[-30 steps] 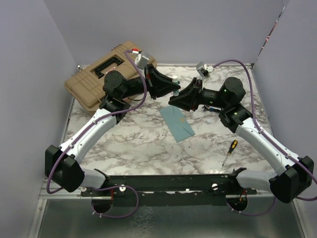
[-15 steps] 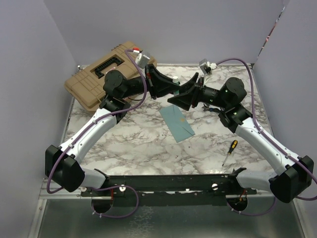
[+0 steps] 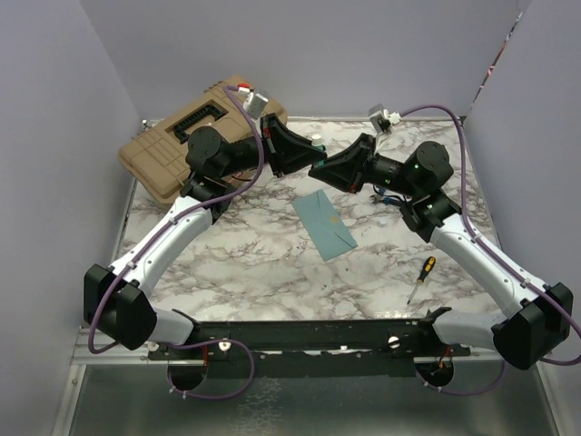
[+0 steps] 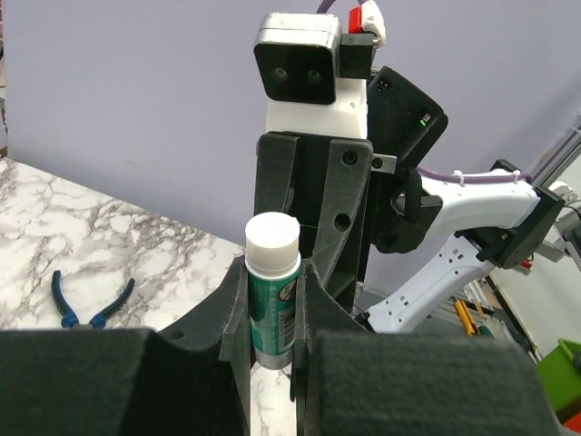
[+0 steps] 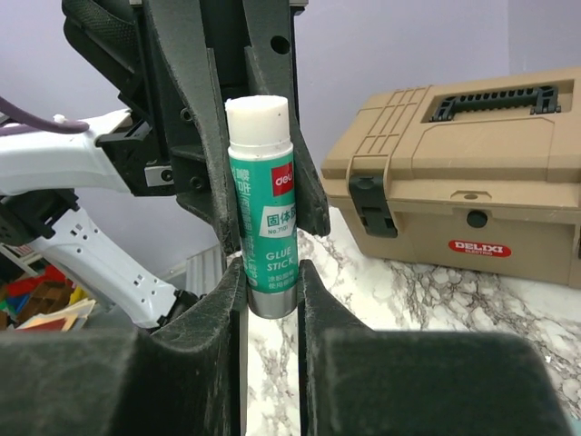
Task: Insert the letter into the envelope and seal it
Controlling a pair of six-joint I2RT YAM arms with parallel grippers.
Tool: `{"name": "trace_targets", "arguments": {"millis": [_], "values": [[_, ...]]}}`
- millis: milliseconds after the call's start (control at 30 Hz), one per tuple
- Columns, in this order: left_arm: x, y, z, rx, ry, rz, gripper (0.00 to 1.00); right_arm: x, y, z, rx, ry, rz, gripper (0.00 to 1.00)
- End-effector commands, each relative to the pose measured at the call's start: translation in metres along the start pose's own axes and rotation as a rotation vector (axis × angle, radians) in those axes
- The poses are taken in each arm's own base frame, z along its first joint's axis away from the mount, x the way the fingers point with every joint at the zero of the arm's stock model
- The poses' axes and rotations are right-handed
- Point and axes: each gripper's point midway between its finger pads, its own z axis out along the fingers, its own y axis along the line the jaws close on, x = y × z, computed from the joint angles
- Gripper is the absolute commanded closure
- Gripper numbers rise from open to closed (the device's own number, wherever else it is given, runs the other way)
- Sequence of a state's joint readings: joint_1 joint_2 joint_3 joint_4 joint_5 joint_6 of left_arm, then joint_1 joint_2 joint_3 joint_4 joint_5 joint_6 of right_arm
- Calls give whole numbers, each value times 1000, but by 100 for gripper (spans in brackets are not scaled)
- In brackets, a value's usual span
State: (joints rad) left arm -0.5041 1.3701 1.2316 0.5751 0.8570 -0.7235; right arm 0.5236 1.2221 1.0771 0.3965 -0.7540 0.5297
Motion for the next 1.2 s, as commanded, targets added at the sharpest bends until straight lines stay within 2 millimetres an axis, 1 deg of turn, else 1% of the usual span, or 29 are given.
{"name": "trace_targets", "arguments": {"millis": [0, 67, 167, 233, 400, 433, 467, 500, 533, 567, 600, 633, 667, 700, 733, 767, 800, 867, 967, 1000, 1067, 1133, 1167], "values": [[9, 7, 1, 8, 22, -56, 98, -15, 15, 6, -73, -31, -41, 89], [9, 8, 2, 2, 16, -77, 84, -17, 15, 6, -76, -46, -36, 93], [13, 11, 1, -4, 13, -104, 71, -22, 16, 6, -76, -78, -29, 95], [14, 12, 0, -8, 5, -111, 67, -24, 18, 6, -83, -93, -25, 96], [16, 12, -1, -5, -12, -128, 66, -23, 19, 6, -102, -97, -11, 96], [16, 12, -2, -6, -16, -131, 68, -22, 19, 7, -105, -94, -8, 96], [16, 12, -2, -7, -23, -129, 71, -21, 20, 7, -112, -88, -5, 96], [15, 12, -2, -7, -28, -125, 78, -19, 20, 7, -115, -82, -1, 96], [13, 11, -2, -6, -33, -116, 87, -18, 20, 7, -116, -76, 5, 95], [12, 12, -2, -11, -40, -106, 99, -16, 19, 7, -109, -67, 14, 91], [11, 15, -2, -22, -48, -99, 100, -12, 15, 7, -91, -50, 29, 81], [11, 20, -4, -44, -57, -95, 100, -9, 11, 7, -62, -34, 37, 68], [13, 27, -6, -78, -56, -98, 100, -2, 4, 5, -18, -3, 61, 54], [17, 37, -9, -124, -52, -100, 100, 3, -1, 2, 22, 19, 69, 44], [21, 49, -13, -186, -46, -93, 100, 8, -9, -1, 73, 41, 71, 38], [28, 64, -19, -263, -31, -86, 100, 14, -15, -6, 124, 67, 77, 35], [34, 80, -27, -346, -19, -73, 100, 19, -22, -11, 179, 85, 76, 34], [44, 111, -47, -535, 12, -30, 100, 36, -42, -27, 323, 134, 90, 33], [51, 144, -78, -770, 21, -1, 100, 62, -86, -62, 636, 204, 151, 33], [53, 149, -84, -810, 23, 4, 100, 73, -103, -79, 777, 234, 181, 33], [60, 152, -89, -830, 37, 4, 100, 96, -139, -121, 1070, 323, 231, 33], [67, 152, -86, -807, 53, -12, 100, 122, -162, -161, 1299, 445, 281, 33], [70, 152, -84, -795, 63, -24, 100, 135, -169, -177, 1377, 512, 307, 33]]}}
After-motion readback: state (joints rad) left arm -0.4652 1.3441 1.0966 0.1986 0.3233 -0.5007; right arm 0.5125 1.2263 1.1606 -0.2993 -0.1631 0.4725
